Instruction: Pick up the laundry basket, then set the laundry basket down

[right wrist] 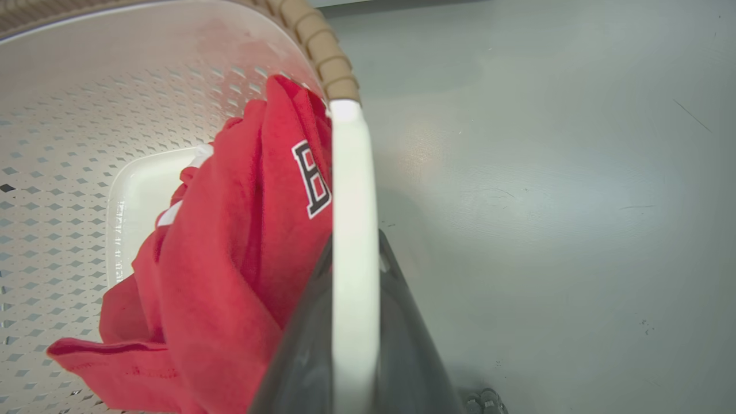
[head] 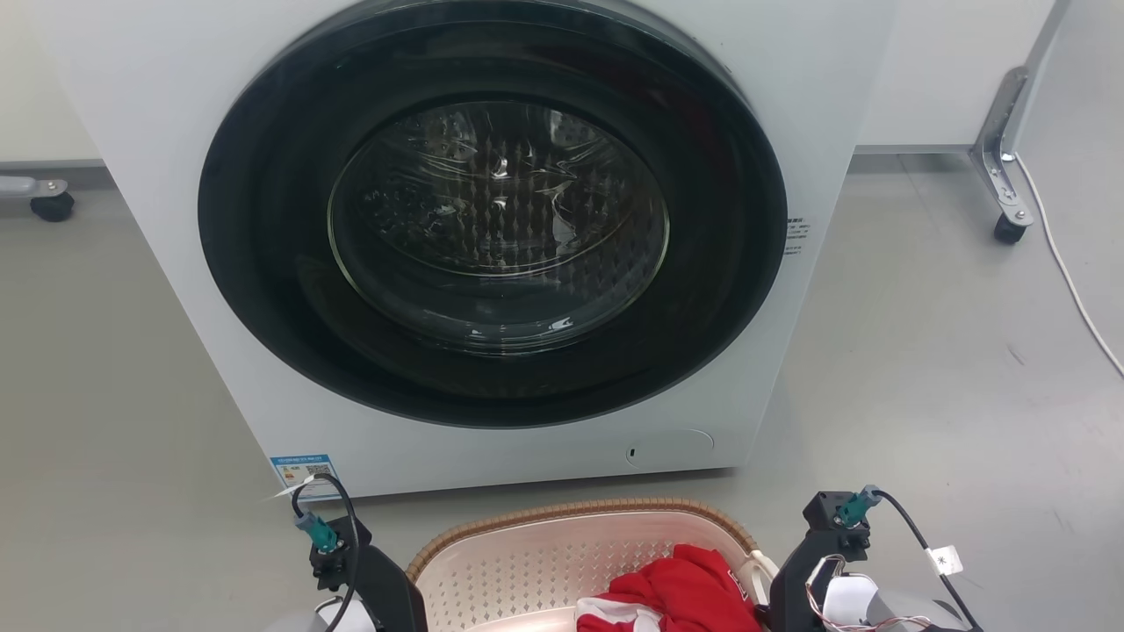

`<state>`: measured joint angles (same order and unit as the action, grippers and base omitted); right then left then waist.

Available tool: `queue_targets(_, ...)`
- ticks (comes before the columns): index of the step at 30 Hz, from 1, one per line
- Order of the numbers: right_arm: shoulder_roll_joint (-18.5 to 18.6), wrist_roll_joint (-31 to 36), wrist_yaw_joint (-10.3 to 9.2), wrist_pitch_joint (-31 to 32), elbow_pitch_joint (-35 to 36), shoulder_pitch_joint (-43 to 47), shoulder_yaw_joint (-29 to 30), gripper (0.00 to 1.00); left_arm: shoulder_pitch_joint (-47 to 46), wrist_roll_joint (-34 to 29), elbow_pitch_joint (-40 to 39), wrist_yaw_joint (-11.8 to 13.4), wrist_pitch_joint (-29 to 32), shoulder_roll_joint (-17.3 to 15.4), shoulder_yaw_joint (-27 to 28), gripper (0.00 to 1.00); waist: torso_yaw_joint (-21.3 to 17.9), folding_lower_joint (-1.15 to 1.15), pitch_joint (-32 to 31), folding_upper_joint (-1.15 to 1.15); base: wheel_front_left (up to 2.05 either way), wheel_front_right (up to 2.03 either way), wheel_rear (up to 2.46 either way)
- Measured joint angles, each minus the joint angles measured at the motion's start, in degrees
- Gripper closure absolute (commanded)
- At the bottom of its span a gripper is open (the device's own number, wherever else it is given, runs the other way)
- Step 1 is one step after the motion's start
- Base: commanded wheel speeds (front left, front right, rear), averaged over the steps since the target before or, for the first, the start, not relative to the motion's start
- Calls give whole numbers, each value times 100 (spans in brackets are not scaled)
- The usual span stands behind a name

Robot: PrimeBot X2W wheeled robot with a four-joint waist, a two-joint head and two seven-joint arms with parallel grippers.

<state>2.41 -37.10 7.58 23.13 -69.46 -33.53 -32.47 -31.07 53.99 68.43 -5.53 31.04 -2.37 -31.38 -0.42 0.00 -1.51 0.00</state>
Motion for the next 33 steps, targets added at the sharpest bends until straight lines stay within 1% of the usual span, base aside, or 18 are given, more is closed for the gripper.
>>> queue_targets(9, 7, -89, -1, 0, 15, 0, -54, 100, 1, 67, 5, 8, -48, -10, -86, 100, -1, 0, -18, 0, 0, 0, 0)
queue_targets(13, 14, -154, -1, 0, 15, 0, -80, 100, 1, 198, 9, 18, -83, -16, -133, 100, 1, 0, -24, 1, 0, 0, 0)
queue_targets(33, 21, -324, -1, 31, 18, 0, -175, 100, 0, 314, 73, 26, -147, -20, -283, 100, -31, 0, -32, 1, 0, 0, 0)
